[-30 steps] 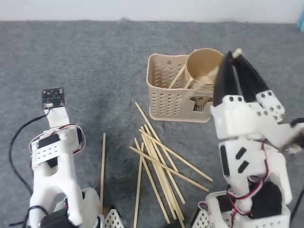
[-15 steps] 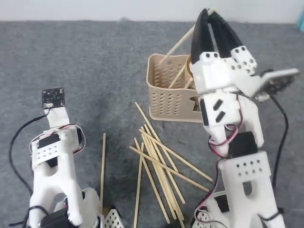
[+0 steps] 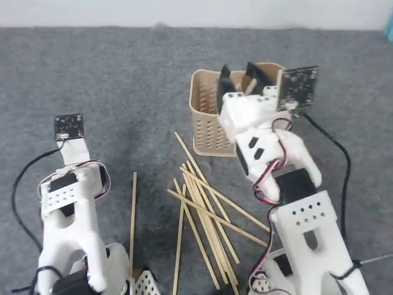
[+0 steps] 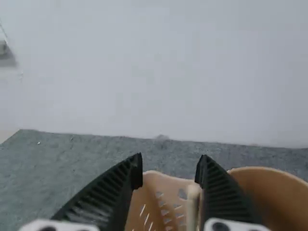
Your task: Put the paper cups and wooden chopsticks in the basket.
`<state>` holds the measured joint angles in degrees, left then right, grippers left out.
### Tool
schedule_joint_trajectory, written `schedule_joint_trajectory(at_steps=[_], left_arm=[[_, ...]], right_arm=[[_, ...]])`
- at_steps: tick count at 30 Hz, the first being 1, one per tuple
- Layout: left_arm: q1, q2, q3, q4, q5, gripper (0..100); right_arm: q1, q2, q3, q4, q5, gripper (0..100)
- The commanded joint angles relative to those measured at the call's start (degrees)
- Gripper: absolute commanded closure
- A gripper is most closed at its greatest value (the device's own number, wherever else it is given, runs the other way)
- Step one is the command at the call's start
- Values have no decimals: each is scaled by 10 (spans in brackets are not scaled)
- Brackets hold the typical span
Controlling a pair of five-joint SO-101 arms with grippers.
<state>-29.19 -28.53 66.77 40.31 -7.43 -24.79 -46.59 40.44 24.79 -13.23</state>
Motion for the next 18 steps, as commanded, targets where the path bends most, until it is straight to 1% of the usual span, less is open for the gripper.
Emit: schedule_joint_trajectory(at_steps=[1,4,8,11,12,14,16,18], left_arm=[[1,-2,-19,-11,-4,920],[1,-2,-19,-11,-4,920],[1,-1,-20,-11,-4,919],[4,0,-20,-4,-1,919],[4,-1,-22,4,1,919],[16,4,-31,19,1,919],[28,4,-35,34,1,919],[50,4,-35,63,6,918]], right_arm=[[-2,-71,-46,72,11,823],[0,-152,-90,200,13,829],[1,-238,-155,431,14,829],[6,-253,-173,576,14,829],[17,-251,-172,616,14,829],[51,-239,-157,671,14,829],[92,-223,-126,704,19,829],[130,-207,-77,717,61,829]])
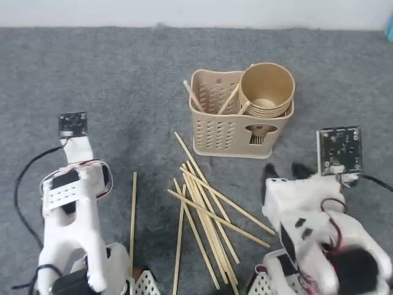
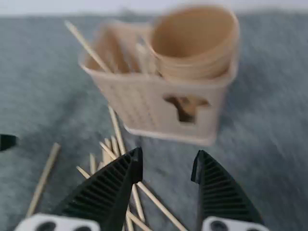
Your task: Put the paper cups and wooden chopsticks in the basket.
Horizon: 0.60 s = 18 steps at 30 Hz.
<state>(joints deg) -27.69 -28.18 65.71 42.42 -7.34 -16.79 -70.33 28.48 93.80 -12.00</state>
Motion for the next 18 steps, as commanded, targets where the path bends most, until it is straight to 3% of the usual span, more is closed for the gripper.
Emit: schedule_joint_trajectory(at_steps=[1,11,18], left_arm=[[54,1,-25,68,9,917],[272,-1,-89,243,12,916],[368,0,-152,301,81,887]], right_arm=[[68,37,70,28,76,829],[240,147,241,-123,256,830],[247,359,319,-312,248,830]])
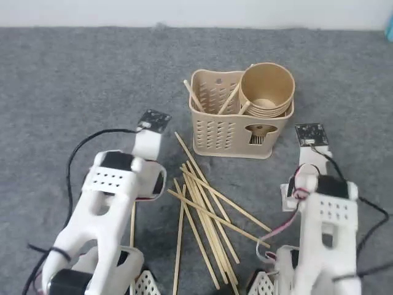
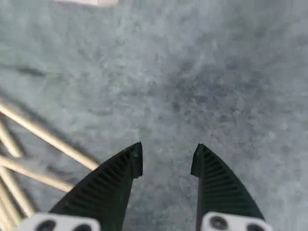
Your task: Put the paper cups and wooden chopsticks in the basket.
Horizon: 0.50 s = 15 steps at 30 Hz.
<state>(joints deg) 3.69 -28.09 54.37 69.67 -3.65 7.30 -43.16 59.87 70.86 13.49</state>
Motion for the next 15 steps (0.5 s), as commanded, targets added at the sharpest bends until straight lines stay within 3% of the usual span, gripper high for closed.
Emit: schedule_joint_trajectory(at_steps=[1,3,10,15], left_arm=[[73,-1,-38,29,56,867],[104,-1,-38,26,99,829],[150,-1,-14,-45,276,763],[158,0,67,-142,302,764]], right_arm=[[7,123,9,-113,-21,830],[6,196,10,-165,-39,830],[-1,283,-57,-102,-1,830],[0,284,-57,-100,3,830]])
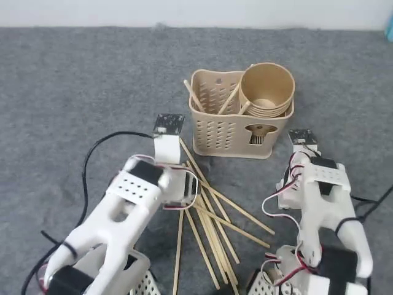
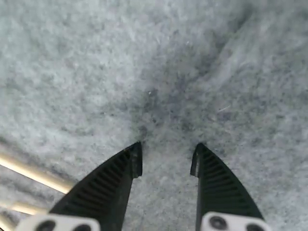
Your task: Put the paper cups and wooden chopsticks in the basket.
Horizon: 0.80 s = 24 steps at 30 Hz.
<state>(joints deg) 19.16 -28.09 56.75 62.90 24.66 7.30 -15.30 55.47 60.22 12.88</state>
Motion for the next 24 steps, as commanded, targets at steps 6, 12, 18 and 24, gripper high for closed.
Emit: schedule_joint_trajectory(at_steps=[6,12,18,24], left_arm=[[-4,-1,83,-109,19,764],[-19,-1,85,-103,18,764],[10,-1,90,-67,-69,764],[25,-2,95,-68,-69,764]], right_arm=[[0,5,-13,7,10,830],[0,5,-13,7,10,831],[0,5,-14,6,10,831],[0,5,-14,7,10,831]])
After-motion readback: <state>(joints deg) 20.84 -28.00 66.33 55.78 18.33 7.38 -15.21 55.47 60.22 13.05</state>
